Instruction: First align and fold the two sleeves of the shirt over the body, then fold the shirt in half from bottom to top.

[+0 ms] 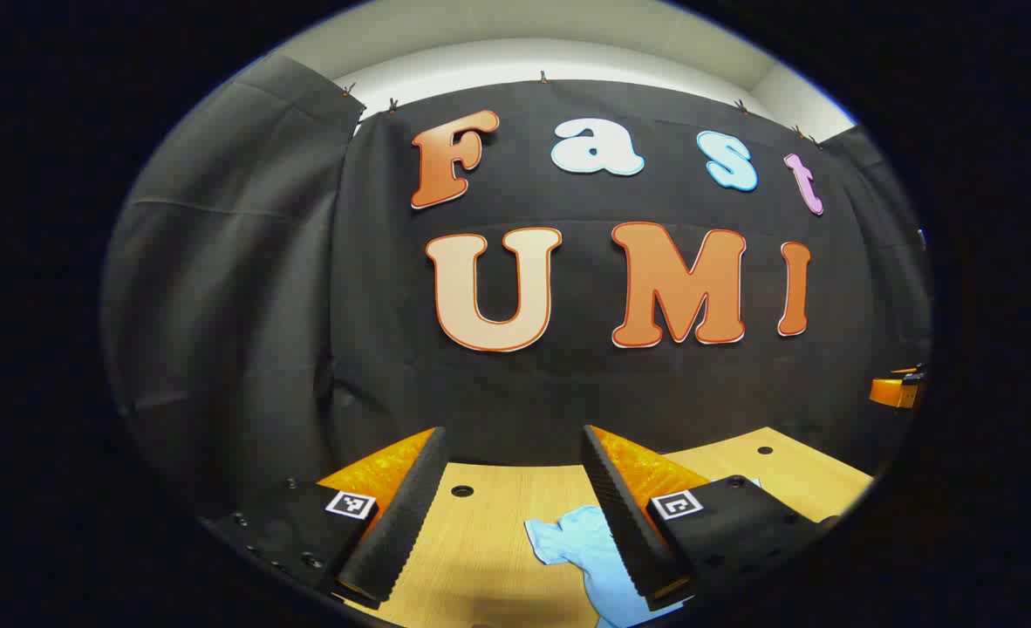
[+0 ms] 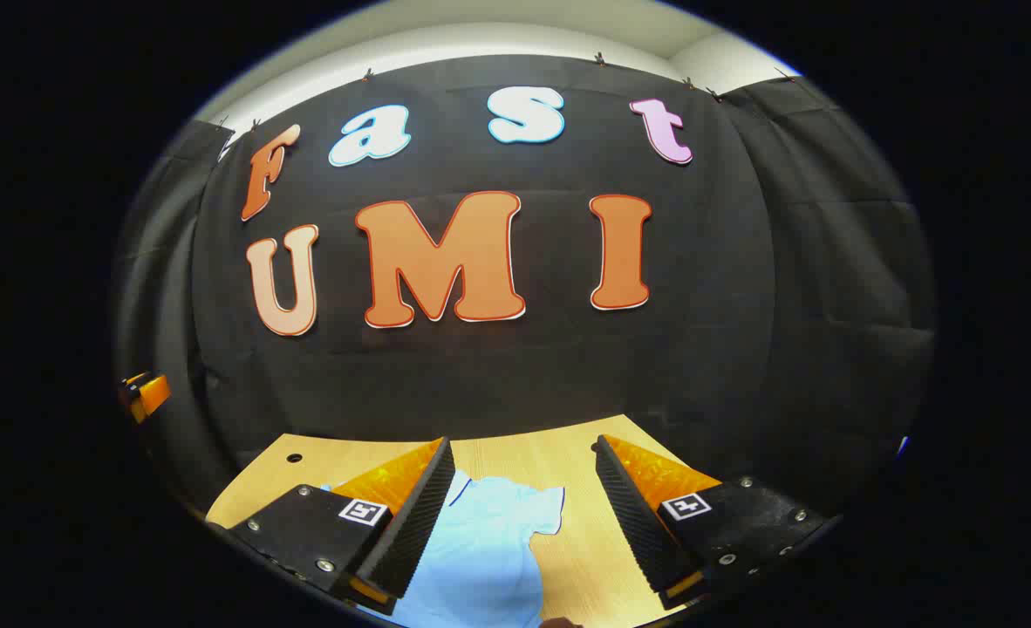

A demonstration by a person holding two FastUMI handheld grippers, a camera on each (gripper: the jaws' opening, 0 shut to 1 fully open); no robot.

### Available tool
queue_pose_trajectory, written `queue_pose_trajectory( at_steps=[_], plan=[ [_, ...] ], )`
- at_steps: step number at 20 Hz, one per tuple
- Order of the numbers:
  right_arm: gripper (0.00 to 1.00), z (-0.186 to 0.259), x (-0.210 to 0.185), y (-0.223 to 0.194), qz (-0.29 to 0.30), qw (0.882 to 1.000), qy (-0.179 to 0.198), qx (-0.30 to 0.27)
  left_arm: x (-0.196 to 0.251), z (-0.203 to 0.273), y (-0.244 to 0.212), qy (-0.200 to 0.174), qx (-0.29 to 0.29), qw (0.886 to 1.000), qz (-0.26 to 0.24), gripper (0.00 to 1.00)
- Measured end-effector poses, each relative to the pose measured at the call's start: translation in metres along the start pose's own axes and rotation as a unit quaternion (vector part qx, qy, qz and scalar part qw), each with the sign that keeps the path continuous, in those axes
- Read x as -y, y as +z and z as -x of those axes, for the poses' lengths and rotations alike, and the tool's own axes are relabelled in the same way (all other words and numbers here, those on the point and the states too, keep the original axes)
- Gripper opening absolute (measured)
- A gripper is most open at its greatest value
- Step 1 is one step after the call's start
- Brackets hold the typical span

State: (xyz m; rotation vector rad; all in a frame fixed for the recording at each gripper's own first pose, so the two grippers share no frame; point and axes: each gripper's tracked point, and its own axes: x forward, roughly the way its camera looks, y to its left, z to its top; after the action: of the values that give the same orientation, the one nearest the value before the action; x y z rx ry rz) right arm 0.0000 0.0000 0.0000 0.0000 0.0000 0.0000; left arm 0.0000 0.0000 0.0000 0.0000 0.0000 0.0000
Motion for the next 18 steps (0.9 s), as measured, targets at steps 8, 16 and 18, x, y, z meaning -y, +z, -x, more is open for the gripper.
queue_pose_trajectory(
  at_steps=[8,16,18],
  plan=[
    [0.98,-0.05,0.015,0.002,-0.011,1.0,0.008,-0.027,0.026,-0.042,0.0,0.008,-0.005,1.0,0.0,0.99],
    [0.98,-0.099,0.032,-0.024,-0.013,0.996,0.021,-0.084,0.059,-0.062,-0.007,0.029,-0.014,0.999,0.026,0.99],
    [0.98,-0.106,0.032,-0.031,-0.009,0.995,0.024,-0.101,0.059,-0.067,-0.011,0.038,-0.018,0.999,0.022,0.99]
  ],
)
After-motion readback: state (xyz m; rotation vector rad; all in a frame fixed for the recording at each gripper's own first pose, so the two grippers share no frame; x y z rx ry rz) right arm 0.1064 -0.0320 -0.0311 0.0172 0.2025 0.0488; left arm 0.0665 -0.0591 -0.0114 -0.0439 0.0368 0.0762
